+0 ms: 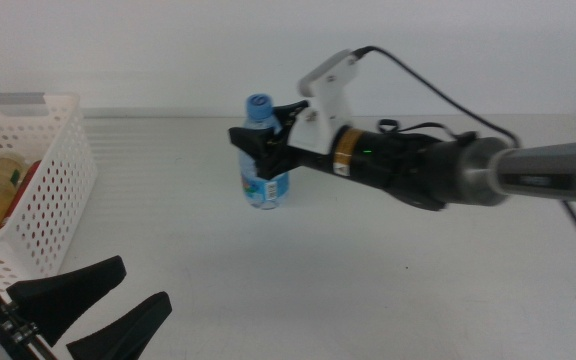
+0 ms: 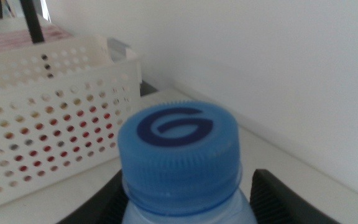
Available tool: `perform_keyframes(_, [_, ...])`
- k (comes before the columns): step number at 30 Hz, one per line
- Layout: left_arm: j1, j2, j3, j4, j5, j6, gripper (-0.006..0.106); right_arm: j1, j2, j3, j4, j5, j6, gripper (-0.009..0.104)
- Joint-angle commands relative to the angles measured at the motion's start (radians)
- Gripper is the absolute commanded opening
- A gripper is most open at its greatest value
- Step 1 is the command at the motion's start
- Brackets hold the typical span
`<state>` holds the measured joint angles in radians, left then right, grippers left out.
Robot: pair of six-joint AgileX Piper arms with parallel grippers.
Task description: Use arms to grab the bottles and put them into the dustbin to the left of the table.
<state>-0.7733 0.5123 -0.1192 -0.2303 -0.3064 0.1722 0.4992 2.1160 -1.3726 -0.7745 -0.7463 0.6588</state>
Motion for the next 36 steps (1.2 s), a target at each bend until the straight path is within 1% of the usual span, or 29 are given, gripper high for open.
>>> perform_keyframes(1, [-0.002, 0.005, -0.028, -0.003, -0.081, -0.015, 0.055, 0.019, -0.020, -0.110, 0.021, -0.059, 0.009, 0.000])
perform_keyframes(6, [-0.002, 0.005, -0.028, -0.003, -0.081, -0.015, 0.055, 0.046, 0.054, -0.191, 0.010, -0.056, 0.014, 0.000])
perform_keyframes(16, [-0.002, 0.005, -0.028, -0.003, -0.081, -0.015, 0.055, 0.049, 0.080, -0.194, 0.001, -0.091, 0.013, 0.000])
perform_keyframes(19, [-0.002, 0.005, -0.028, -0.003, -0.081, -0.015, 0.055, 0.049, 0.080, -0.193, -0.015, -0.090, 0.013, 0.007])
perform_keyframes(23, [-0.002, 0.005, -0.028, -0.003, -0.081, -0.015, 0.055, 0.049, 0.080, -0.193, -0.022, -0.090, 0.013, 0.023])
perform_keyframes(25, [-0.002, 0.005, -0.028, -0.003, -0.081, -0.015, 0.055, 0.049, 0.080, -0.193, -0.022, -0.090, 0.013, 0.037])
perform_keyframes(26, [-0.002, 0.005, -0.028, -0.003, -0.081, -0.015, 0.055, 0.049, 0.080, -0.180, -0.019, -0.087, 0.013, 0.061])
perform_keyframes(29, [-0.002, 0.005, -0.028, -0.003, -0.081, -0.015, 0.055, 0.049, 0.078, -0.163, -0.018, -0.094, 0.013, 0.083])
perform_keyframes(32, [-0.002, 0.005, -0.028, -0.003, -0.081, -0.015, 0.055, 0.049, 0.075, -0.162, -0.033, -0.097, 0.034, 0.094])
perform_keyframes(34, [-0.002, 0.005, -0.028, -0.003, -0.081, -0.015, 0.055, 0.049, 0.057, -0.136, -0.044, -0.093, 0.071, 0.096])
perform_keyframes(36, [-0.002, 0.005, -0.028, -0.003, -0.081, -0.015, 0.055, 0.049, 0.018, -0.086, -0.038, -0.091, 0.075, 0.095])
